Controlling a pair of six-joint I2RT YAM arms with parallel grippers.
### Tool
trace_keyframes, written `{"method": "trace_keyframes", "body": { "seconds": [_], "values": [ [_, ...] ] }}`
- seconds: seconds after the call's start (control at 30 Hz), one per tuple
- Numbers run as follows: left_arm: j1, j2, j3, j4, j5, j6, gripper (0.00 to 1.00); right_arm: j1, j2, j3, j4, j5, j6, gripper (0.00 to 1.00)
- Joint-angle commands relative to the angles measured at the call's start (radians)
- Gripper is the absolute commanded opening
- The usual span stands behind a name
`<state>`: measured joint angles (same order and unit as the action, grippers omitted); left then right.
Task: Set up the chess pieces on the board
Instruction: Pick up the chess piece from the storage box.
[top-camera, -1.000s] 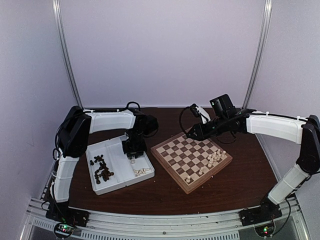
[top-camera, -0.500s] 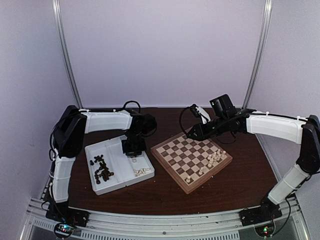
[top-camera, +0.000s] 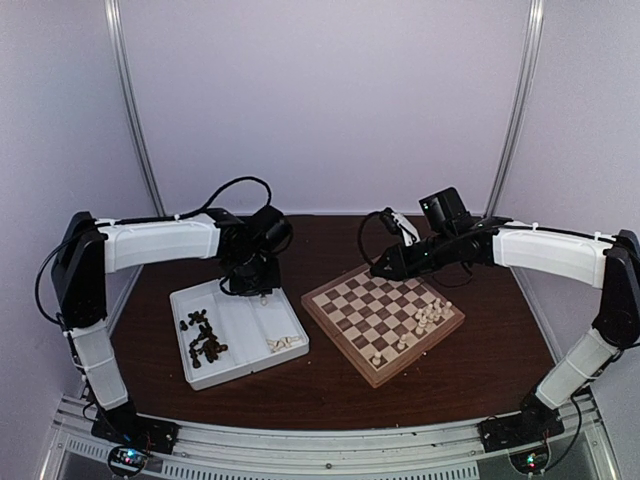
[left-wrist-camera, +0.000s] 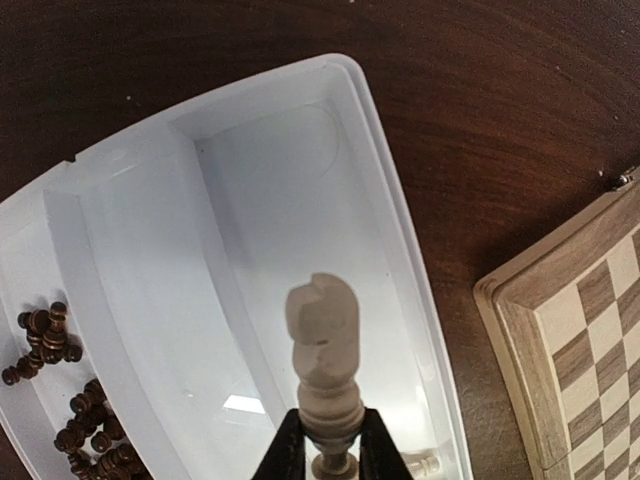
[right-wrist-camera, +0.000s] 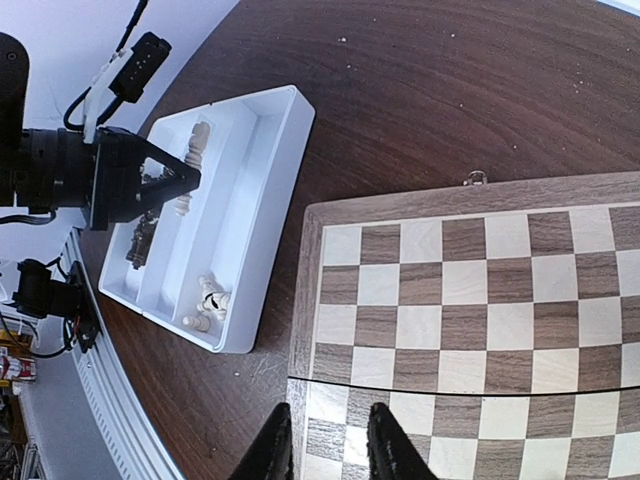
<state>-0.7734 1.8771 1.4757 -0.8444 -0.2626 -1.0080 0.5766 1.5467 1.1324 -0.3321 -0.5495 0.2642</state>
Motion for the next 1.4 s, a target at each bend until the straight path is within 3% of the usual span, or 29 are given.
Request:
{"method": "trace_keyframes", "body": {
  "seconds": [0.0,0.13,0.5,1.0,1.37],
  "values": [
    [-0.001,-0.085,-0.100,0.207,0.021,0.191,0.07,0.012,-0.006,0.024,0.037,-0.033,0.050,0.26],
    [0.000,-0.149,-0.198,0.385,0.153,0.353,0.04,0.030,0.000,0.027,0.065,-0.052,0.085,0.26],
    [0.010,-0.207,-0.302,0.566,0.416,0.524,0.01,0.086,0.043,0.075,0.101,-0.058,0.153,0.26],
    [0.016,-0.286,-0.358,0.658,0.644,0.726,0.01,0.145,0.128,0.178,0.109,-0.141,0.229,0.32],
    [0.016,-0.290,-0.362,0.678,0.745,0.775,0.03,0.168,0.174,0.220,0.123,-0.143,0.282,0.36]
  ]
}}
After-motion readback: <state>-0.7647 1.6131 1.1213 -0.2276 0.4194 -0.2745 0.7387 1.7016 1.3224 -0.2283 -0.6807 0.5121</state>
